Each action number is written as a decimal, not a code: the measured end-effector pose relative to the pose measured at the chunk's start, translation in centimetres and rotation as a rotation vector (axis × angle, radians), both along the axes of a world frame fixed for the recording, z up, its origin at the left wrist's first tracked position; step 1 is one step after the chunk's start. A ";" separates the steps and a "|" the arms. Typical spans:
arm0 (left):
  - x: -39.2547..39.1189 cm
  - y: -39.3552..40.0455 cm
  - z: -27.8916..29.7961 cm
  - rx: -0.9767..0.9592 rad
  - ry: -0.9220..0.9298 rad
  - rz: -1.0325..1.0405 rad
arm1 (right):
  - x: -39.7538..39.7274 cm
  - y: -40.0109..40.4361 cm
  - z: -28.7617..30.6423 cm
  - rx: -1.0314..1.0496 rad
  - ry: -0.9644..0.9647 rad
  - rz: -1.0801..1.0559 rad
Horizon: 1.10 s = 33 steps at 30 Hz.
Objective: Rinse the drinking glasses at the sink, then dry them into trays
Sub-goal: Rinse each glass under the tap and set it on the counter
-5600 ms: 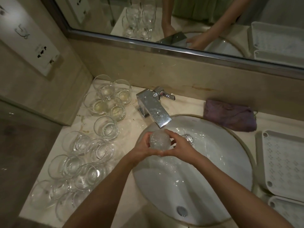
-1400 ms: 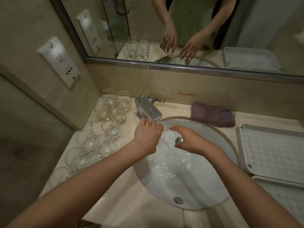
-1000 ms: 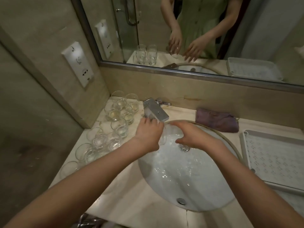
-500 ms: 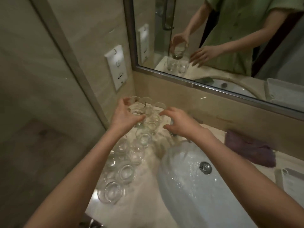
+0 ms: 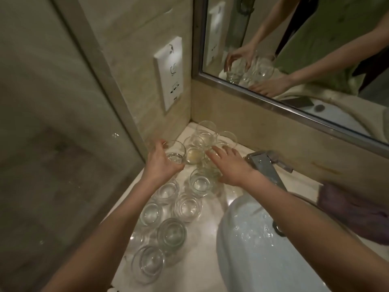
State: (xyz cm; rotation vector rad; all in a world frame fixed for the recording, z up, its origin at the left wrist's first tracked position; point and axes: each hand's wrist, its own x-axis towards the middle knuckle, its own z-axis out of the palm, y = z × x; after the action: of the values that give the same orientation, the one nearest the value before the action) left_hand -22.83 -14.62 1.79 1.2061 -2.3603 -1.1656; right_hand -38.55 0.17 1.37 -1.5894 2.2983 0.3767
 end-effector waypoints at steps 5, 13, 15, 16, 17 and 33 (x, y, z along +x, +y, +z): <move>-0.4 -0.8 -1.3 0.012 -0.138 -0.079 | -0.3 -1.0 -0.4 -0.034 0.097 0.027; -0.3 -1.1 -2.5 -0.024 -0.283 -0.184 | -0.9 -2.0 -0.2 -0.026 0.078 0.046; -0.4 -1.0 -2.6 -0.035 -0.297 -0.206 | -1.1 -1.8 -0.1 -0.028 0.089 0.061; -0.4 -1.0 -2.6 -0.042 -0.308 -0.216 | -1.2 -1.5 0.1 -0.041 0.093 0.058; -0.4 -1.0 -2.5 -0.050 -0.322 -0.224 | -1.3 -1.3 0.4 -0.063 0.092 0.046; -0.7 7.0 6.2 -0.075 -0.294 -0.600 | 5.0 11.5 6.2 -0.453 -0.642 -0.500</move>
State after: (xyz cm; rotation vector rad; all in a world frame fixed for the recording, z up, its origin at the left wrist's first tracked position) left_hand -23.51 -7.67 7.95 0.6911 -3.0898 -1.0905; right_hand -33.56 11.62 7.55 -1.0048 2.2060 -0.7123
